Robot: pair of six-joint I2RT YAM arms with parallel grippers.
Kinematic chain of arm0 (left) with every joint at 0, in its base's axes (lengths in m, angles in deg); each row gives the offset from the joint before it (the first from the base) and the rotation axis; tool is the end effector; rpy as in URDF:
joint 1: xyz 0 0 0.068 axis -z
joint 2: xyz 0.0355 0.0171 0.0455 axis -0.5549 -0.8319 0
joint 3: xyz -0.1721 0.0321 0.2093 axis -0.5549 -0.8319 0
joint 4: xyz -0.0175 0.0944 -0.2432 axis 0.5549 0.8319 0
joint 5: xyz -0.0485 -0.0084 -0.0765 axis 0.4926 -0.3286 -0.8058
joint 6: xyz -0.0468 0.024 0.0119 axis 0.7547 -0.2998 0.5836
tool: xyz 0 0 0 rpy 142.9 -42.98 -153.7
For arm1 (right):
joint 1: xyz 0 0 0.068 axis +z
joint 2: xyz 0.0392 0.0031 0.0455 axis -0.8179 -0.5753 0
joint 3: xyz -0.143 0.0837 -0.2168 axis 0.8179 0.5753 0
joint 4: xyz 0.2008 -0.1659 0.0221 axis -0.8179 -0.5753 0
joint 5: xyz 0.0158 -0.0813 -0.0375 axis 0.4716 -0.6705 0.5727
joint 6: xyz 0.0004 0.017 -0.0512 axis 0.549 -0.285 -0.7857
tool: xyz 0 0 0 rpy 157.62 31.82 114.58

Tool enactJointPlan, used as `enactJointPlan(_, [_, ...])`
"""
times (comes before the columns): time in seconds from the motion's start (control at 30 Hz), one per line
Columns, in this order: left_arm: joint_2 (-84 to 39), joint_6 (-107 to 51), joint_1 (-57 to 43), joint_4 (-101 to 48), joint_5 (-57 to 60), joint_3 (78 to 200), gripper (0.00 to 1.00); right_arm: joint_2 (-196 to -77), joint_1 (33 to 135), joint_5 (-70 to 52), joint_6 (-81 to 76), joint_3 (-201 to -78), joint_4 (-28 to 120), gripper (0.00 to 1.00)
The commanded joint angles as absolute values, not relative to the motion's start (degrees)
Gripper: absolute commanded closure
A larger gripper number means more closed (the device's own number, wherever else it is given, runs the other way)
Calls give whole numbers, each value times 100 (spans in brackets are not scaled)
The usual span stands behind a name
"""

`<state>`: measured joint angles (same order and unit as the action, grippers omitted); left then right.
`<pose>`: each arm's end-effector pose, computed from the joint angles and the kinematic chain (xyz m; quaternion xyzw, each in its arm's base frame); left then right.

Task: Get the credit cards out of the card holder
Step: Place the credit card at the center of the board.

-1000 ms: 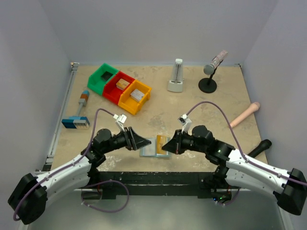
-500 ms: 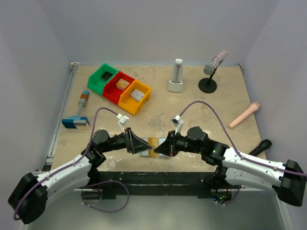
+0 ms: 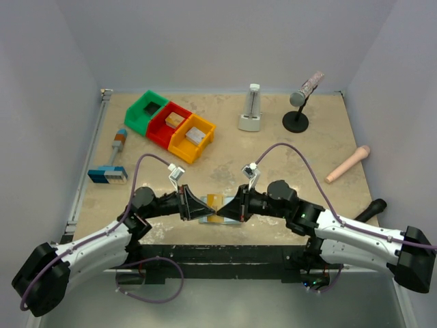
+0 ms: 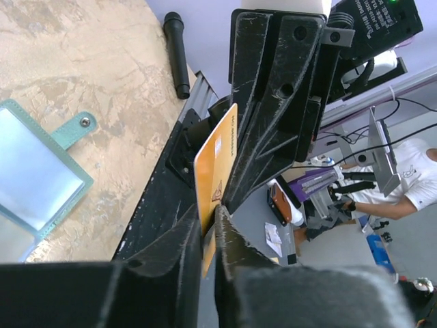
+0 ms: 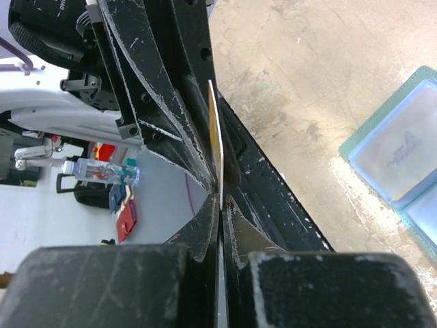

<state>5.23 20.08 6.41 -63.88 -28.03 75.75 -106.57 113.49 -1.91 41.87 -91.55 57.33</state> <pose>0.1179 -0.1278 0.2051 0.1129 0.6923 -0.6638 0.2596 0.1014 0.1834 0.2521 -0.1295 0.7681 0.5639 0.2744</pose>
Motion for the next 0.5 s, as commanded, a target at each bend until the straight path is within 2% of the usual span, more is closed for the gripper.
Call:
enactJointPlan(0.0, [576,1993,663,-6805,-2866,7515,94,-10661,11386,22,4200,-9162,5986,100])
enactJointPlan(0.07, [594,1993,663,-6805,-2874,7506,100,-10670,11394,154,4112,-9258,5776,68])
enactJointPlan(0.1, [620,1993,672,-6805,-2892,7506,100,-10653,11386,250,4025,-9380,5575,56])
enactJointPlan(0.13, [638,2002,655,-6805,-2953,7515,100,-10592,11385,260,3945,-9477,5268,49])
enactJointPlan(0.2, [778,2028,655,-6639,-3207,7576,100,-10320,11377,181,3682,-9819,4356,40])
enactJointPlan(0.27, [997,1731,663,-5469,-3497,7856,100,-9969,11316,215,3165,-10232,3336,32])
enactJointPlan(0.33, [1173,1274,707,-4245,-3612,8269,100,-9748,11149,408,2716,-10645,2343,29])
enactJointPlan(0.47, [1095,527,892,-2695,-4051,8998,100,-9686,10788,760,2065,-11314,1172,27])
